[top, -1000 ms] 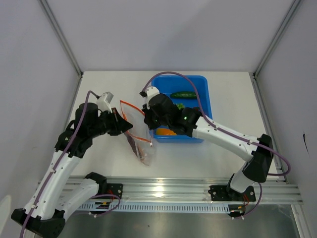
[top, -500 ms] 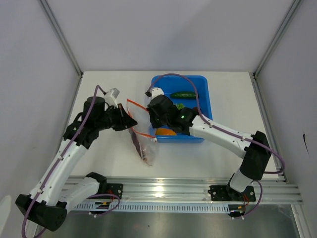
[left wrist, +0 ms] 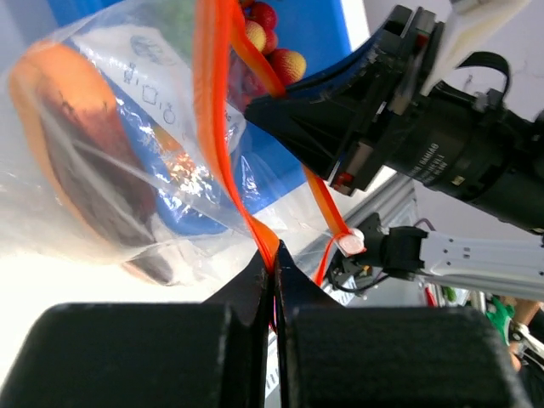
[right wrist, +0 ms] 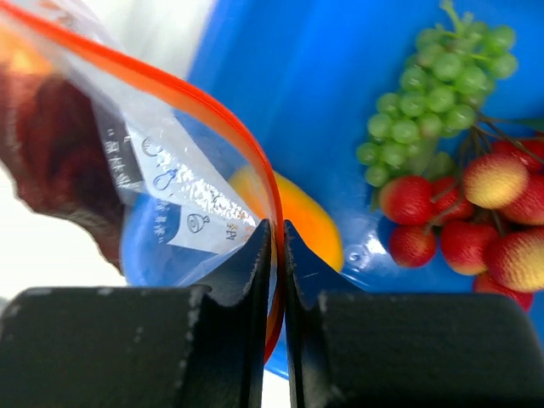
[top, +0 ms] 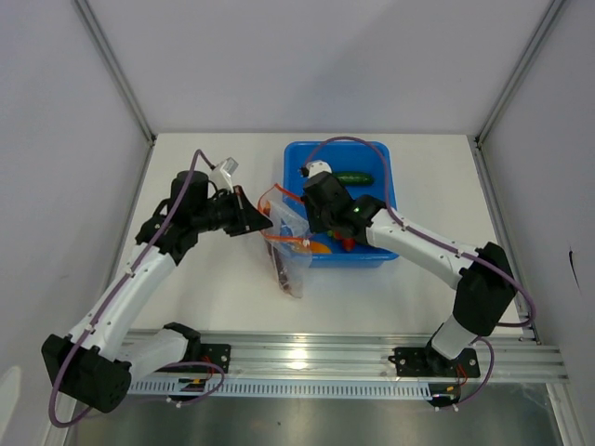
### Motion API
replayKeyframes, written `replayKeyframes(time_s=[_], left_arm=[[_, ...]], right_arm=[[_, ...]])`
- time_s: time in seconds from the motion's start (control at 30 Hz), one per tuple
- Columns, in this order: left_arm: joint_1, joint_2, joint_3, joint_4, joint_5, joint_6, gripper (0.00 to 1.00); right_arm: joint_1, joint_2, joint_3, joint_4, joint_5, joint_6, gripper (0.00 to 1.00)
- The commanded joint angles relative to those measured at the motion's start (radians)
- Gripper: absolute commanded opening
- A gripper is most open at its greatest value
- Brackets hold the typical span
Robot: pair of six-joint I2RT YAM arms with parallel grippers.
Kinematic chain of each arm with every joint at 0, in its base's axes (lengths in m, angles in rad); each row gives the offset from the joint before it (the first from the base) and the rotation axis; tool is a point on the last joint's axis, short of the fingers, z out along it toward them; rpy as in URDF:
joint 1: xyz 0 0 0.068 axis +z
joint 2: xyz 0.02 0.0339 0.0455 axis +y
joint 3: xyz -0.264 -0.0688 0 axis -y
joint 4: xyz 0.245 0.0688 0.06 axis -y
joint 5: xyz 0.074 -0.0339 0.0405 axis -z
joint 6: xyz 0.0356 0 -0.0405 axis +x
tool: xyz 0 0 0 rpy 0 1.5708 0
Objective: Place the food in the zip-top bag and seal the zipper
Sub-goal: Adjust the zipper food storage bag at the center of the board.
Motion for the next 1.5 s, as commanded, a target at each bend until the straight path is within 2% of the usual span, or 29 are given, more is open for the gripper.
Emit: replayKeyframes(time_s=[0.0,0.13,0.27,0.4,0.5,0.63,0.77,0.83,0.93,1.03,1.2,1.23,1.27,1.3,1.37,1.47], left_arm=[[-0.003,-0.059,0.070,-0.088,-0.060,0.063,0.00],[-0.003,-0.113,0.113,-0.203,-0.138,0.106,0.00],[-0.003,-0.138,0.223,-0.316,-0.206,0.147,0.01],[-0.003,-0.130,0.277,-0.396,-0.281,0.164,0.01],[0.000,-0.092,0.262,-0.410,-0.298,0.177,0.01],[0.003,-0.047,0.200,-0.386,-0.312,0.178,0.01],[0.008,-0.026,0.138,-0.363,-0.323,0.191,0.00],[0.008,-0.020,0.121,-0.338,-0.315,0.198,0.01],[0.011,0.003,0.121,-0.321,-0.296,0.206,0.01],[0.009,0.013,0.125,-0.306,-0.273,0.207,0.01],[0.012,0.008,0.139,-0.286,-0.254,0.207,0.01],[0.012,0.010,0.144,-0.289,-0.250,0.209,0.01],[0.012,0.011,0.144,-0.289,-0.250,0.209,0.01],[0.012,0.011,0.150,-0.290,-0.249,0.212,0.00],[0.014,0.008,0.151,-0.289,-0.243,0.214,0.00],[0.015,0.005,0.153,-0.283,-0.235,0.212,0.00]], right_arm=[[0.007,-0.043,0.002,0.059,-0.085,-0.057,0.11],[0.009,0.007,0.052,0.061,-0.160,-0.051,0.12],[0.016,0.041,0.089,0.082,-0.238,-0.030,0.13],[0.010,0.083,0.112,0.101,-0.376,0.004,0.13],[-0.004,0.120,0.112,0.122,-0.442,0.030,0.15],[-0.008,0.176,0.131,0.090,-0.420,0.012,0.23],[-0.011,0.192,0.154,0.056,-0.349,-0.020,0.34],[-0.014,0.178,0.160,0.047,-0.323,-0.034,0.36],[-0.022,0.166,0.186,0.018,-0.294,-0.048,0.42],[-0.028,0.144,0.201,-0.004,-0.269,-0.057,0.54],[-0.041,0.078,0.209,-0.022,-0.219,-0.069,0.64],[-0.042,0.051,0.210,-0.033,-0.197,-0.073,0.74],[-0.047,0.038,0.209,-0.036,-0.139,-0.077,0.90],[-0.048,0.023,0.207,-0.039,-0.105,-0.079,0.99],[-0.060,-0.007,0.204,-0.060,-0.027,-0.082,0.99],[-0.109,-0.020,0.201,-0.094,-0.002,-0.109,1.00]])
